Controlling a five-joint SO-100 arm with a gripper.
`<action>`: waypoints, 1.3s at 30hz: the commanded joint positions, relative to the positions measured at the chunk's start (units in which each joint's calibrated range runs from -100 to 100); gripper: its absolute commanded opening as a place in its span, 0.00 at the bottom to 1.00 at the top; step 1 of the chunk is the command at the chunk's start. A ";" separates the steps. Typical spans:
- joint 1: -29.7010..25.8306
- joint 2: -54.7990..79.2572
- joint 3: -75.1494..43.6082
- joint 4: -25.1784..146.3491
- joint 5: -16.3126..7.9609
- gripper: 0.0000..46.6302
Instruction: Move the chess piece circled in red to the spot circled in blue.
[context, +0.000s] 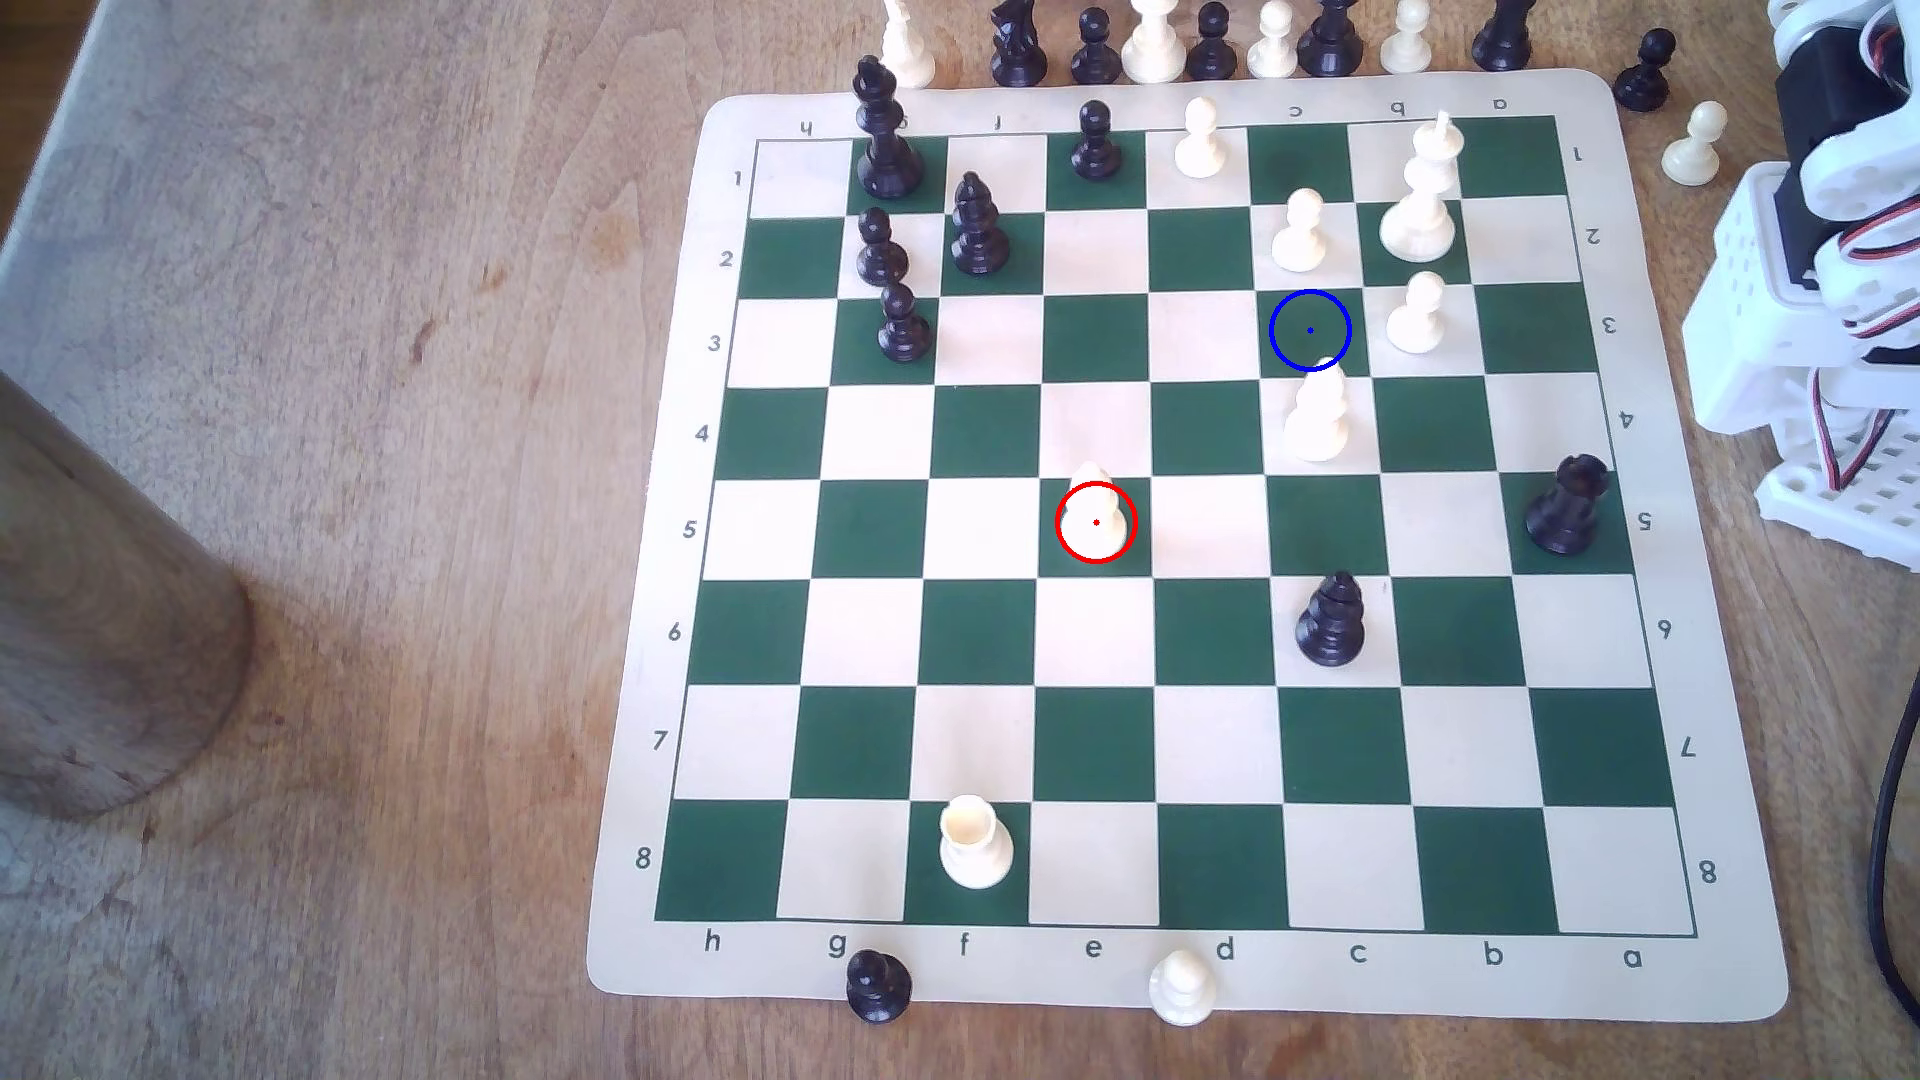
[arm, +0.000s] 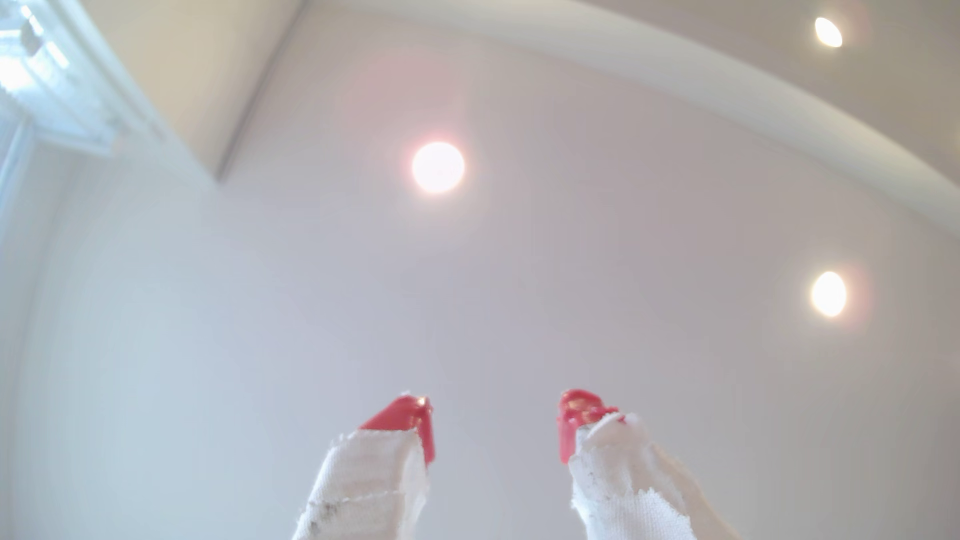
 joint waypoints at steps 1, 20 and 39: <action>0.67 0.06 1.26 2.09 0.15 0.28; -4.65 0.06 -11.79 65.64 -0.15 0.28; -4.57 4.38 -26.02 115.85 -5.18 0.31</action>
